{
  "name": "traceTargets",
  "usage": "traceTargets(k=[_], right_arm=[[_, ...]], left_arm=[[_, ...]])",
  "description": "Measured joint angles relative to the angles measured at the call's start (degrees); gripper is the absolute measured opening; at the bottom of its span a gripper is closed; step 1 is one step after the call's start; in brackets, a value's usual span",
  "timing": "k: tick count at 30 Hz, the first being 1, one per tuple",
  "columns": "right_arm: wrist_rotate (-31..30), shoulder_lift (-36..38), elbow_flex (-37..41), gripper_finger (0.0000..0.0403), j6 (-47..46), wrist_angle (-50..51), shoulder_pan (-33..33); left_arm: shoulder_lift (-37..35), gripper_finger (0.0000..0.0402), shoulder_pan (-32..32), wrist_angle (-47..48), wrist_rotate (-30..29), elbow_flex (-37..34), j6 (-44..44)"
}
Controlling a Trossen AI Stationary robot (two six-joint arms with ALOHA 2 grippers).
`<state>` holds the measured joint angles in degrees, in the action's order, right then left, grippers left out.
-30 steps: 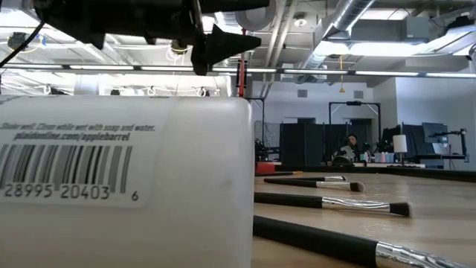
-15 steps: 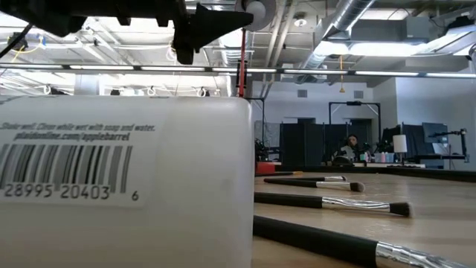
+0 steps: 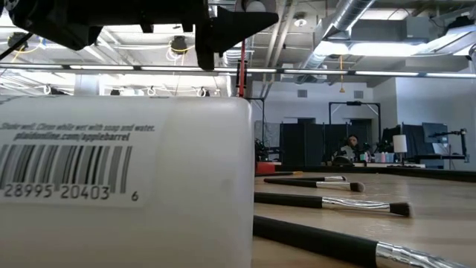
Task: Pick & Place Paint Supplies
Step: Put the blue paint bottle into the transparent bin
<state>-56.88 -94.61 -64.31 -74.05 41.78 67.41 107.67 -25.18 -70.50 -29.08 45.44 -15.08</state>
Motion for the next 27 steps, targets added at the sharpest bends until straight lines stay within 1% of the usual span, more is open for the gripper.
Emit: traceTargets(k=[4,7,19,27], right_arm=[[-0.24,0.00,4.03,0.0103,-0.72,-4.94,-1.27],[-0.31,0.00,5.61,0.0103,0.41,-7.59,-2.01],[-1.73,-0.26,11.99,0.0103,1.15,-18.97,-1.91],[-1.47,-3.55,13.21,0.0103,2.48,-22.46,-3.13]], left_arm=[[-0.42,0.0295,-0.21,0.01,0.11,-0.05,1.03],[-0.40,0.0295,-0.18,0.05,0.13,-0.05,1.29],[-0.40,0.0295,-0.16,0.10,0.20,-0.05,2.44],[-0.40,0.0295,-0.14,0.11,0.22,-0.05,2.59]])
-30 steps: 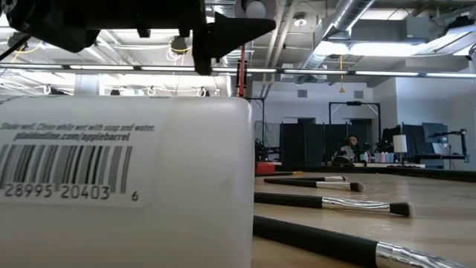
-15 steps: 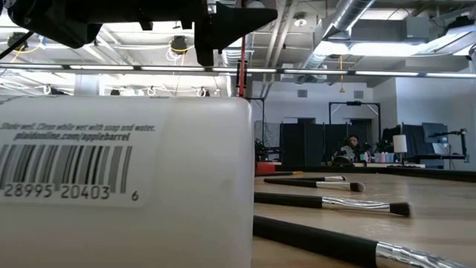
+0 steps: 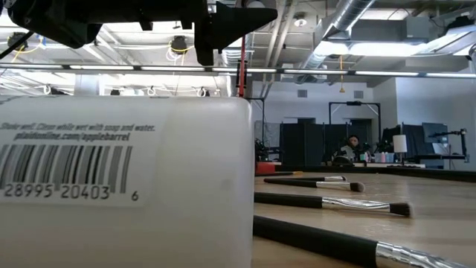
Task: Pick & Place Paint Supplies
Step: Put the blue paint bottle into the transparent bin
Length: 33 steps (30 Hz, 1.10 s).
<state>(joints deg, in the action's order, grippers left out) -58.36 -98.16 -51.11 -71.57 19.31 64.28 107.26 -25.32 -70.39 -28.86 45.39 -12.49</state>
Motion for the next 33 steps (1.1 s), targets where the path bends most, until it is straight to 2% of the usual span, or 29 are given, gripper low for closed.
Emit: traceTargets(k=[7,14,24,33], right_arm=[[-1.94,-3.92,-0.19,0.0103,0.15,-2.57,-0.60],[-2.16,-4.07,-0.22,0.0104,0.15,-2.19,-0.60],[-0.85,-4.18,-0.14,0.0168,-0.11,-1.89,-1.15],[0.93,-4.36,0.00,0.0167,0.40,-0.68,-1.25]], left_arm=[[0.00,0.0295,0.00,0.00,0.00,-0.02,0.13],[0.00,0.0295,0.00,0.02,0.00,-0.02,0.22],[0.00,0.0295,0.00,0.07,0.00,-0.02,0.22],[0.00,0.0295,0.00,0.15,0.00,-0.04,0.57]])
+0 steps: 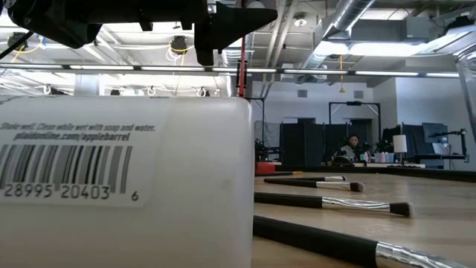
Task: Pick & Place Paint Supplies
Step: Put the blue paint bottle into the transparent bin, then put the dark blue paint bottle into the transparent bin
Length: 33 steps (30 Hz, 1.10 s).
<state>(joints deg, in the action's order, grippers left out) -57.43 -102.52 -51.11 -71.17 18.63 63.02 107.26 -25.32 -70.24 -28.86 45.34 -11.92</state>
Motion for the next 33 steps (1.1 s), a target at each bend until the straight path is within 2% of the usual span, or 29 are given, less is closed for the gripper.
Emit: traceTargets(k=[8,19,33], right_arm=[[0.62,0.04,-0.49,0.0184,-0.20,0.69,0.27],[2.37,0.00,-6.71,0.0222,-0.64,12.51,0.31],[3.63,0.04,-14.23,0.0226,-0.46,23.65,0.31]], left_arm=[[0.00,0.0295,0.00,0.31,-0.02,0.00,-0.07],[0.00,0.0296,0.20,0.89,0.00,0.00,0.04],[0.00,0.0295,0.22,1.03,0.00,0.00,-0.11]])
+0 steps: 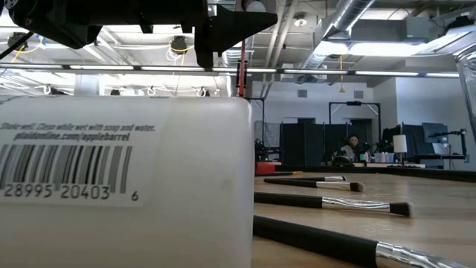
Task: Pick & Place Paint Supplies
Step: Put the dark blue paint bottle into the transparent bin
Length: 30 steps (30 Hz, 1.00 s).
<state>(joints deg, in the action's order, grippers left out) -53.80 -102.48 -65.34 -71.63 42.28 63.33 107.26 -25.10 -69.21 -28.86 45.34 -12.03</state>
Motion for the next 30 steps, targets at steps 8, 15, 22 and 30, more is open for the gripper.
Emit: traceTargets(k=[8,15,22,30], right_arm=[[-0.19,0.07,-5.23,0.0220,1.52,7.26,0.00],[-0.22,0.07,-9.77,0.0212,13.58,7.24,-0.20],[-0.27,0.11,-14.75,0.0213,27.19,7.06,-1.95],[-0.28,0.11,-15.63,0.0210,27.75,6.99,-4.46]], left_arm=[[0.00,0.0296,0.00,0.13,0.04,0.00,0.07],[0.00,0.0296,0.00,0.04,4.68,0.00,1.24],[0.00,0.0296,0.00,-0.72,7.04,0.00,1.29],[0.00,0.0296,0.00,-0.72,7.04,0.00,1.10]])
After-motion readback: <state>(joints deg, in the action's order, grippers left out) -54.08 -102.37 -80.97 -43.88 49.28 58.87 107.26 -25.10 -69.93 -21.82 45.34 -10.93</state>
